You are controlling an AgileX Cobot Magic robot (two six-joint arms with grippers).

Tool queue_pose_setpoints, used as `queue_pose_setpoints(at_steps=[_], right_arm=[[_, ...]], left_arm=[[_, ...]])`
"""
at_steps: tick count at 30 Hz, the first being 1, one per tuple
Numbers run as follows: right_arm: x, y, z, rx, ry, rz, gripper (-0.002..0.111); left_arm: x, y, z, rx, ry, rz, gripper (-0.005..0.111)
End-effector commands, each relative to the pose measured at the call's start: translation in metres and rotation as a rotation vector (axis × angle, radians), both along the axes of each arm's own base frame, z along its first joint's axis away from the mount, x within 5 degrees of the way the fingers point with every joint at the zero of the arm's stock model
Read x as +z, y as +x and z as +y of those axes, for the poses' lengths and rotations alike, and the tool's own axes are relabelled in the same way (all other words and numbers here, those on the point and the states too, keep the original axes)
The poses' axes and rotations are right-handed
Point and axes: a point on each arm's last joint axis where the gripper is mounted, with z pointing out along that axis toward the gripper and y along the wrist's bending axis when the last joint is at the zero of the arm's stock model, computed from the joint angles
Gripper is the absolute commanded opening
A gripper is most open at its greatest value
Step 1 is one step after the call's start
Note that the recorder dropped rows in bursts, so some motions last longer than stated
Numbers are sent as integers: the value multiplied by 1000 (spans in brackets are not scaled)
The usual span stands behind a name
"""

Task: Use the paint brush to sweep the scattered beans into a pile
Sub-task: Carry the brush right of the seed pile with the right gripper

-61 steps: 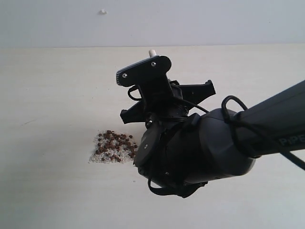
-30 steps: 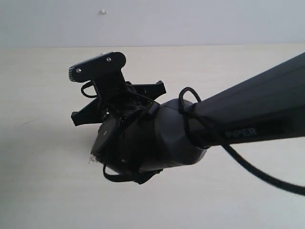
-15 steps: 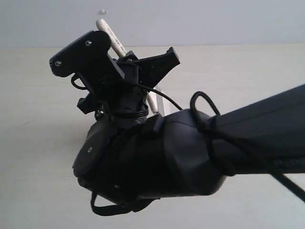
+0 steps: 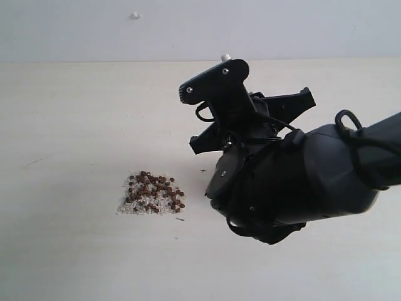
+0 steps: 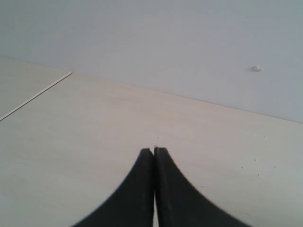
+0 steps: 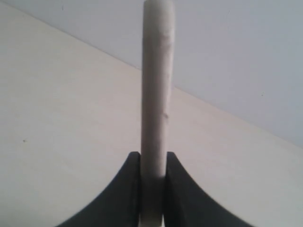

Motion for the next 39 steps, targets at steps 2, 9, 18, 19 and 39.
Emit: queue_pose_setpoints(at_steps=[2, 9, 18, 19, 39], right_arm=[[2, 3, -3, 14, -13, -1, 0], [7, 27, -6, 102, -111, 100, 0], [42, 95, -26, 187, 34, 387, 0], [47, 98, -30, 181, 44, 412, 0], [83, 133, -127, 406, 720, 698, 0]], left_arm=[[1, 0, 0, 0, -4, -11, 0], [1, 0, 0, 0, -4, -11, 0], [1, 0, 0, 0, -4, -11, 0], [1, 0, 0, 0, -4, -11, 0], [1, 0, 0, 0, -4, -11, 0]])
